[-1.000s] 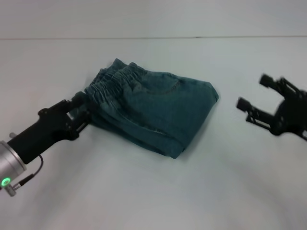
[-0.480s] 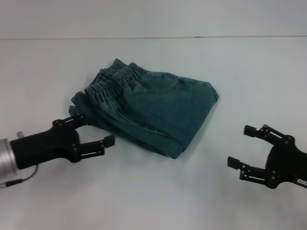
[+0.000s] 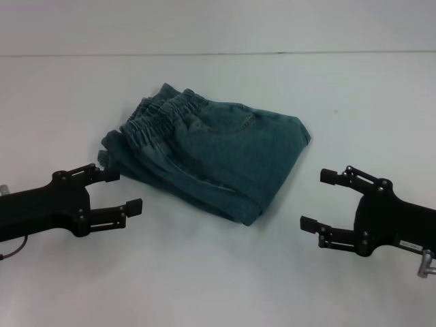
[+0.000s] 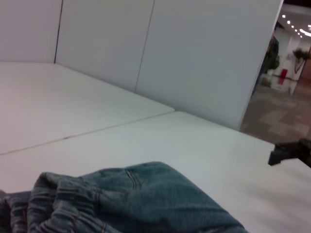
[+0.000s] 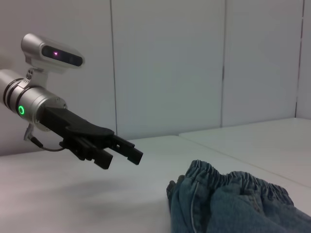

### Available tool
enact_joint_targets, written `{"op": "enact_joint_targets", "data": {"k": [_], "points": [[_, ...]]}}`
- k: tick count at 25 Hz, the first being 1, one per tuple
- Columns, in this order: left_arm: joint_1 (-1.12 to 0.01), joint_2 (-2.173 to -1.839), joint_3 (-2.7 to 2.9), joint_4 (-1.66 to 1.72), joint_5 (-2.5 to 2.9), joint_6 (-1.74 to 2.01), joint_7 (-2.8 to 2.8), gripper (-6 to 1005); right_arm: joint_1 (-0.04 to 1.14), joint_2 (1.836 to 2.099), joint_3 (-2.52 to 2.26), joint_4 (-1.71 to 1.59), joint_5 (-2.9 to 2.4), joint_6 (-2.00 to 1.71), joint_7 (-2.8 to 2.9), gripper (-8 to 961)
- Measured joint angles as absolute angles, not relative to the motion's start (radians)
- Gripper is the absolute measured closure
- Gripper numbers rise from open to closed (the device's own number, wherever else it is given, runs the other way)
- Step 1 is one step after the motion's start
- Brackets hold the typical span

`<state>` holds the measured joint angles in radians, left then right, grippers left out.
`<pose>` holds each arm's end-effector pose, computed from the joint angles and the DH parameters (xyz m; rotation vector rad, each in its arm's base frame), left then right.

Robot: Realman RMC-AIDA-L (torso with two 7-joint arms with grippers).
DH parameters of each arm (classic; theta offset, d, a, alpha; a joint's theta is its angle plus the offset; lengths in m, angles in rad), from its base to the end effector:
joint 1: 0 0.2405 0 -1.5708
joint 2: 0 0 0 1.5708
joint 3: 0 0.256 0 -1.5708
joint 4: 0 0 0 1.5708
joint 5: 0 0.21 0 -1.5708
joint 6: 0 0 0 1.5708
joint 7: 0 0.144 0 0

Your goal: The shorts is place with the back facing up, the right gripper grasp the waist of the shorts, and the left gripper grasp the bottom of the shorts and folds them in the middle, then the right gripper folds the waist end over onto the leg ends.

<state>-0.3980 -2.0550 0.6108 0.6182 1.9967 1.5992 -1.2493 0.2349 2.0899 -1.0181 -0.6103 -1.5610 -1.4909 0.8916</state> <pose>-0.3092 0.2906 0.0120 -2.6293 -0.6578 -0.7077 0.2994 0.2612 -0.0238 -2.5622 0.2936 0.7820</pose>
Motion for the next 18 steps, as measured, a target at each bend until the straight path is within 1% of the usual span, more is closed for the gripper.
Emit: {"op": "enact_joint_targets", "data": {"k": [5,9,15,18], "points": [[-0.397,-2.057,0.609,0.624,2.016,1.602,-1.243,122,0.283,2.094,-1.020,-0.541,-1.563,-1.457,0.822,32],[-0.396,-2.060,0.608,0.628,2.016,1.606,-1.250,122,0.321,2.092,-1.019,-0.491,-1.563,-1.443,0.807,32],[-0.395,-2.064,0.607,0.629,2.014,1.621,-1.257,122,0.328,2.093,-1.010,-0.478,-1.560,-1.441,0.790,33],[-0.395,-2.075,0.610,0.629,2.016,1.614,-1.252,122,0.328,2.094,-1.006,-0.462,-1.557,-1.438,0.760,33]]}}
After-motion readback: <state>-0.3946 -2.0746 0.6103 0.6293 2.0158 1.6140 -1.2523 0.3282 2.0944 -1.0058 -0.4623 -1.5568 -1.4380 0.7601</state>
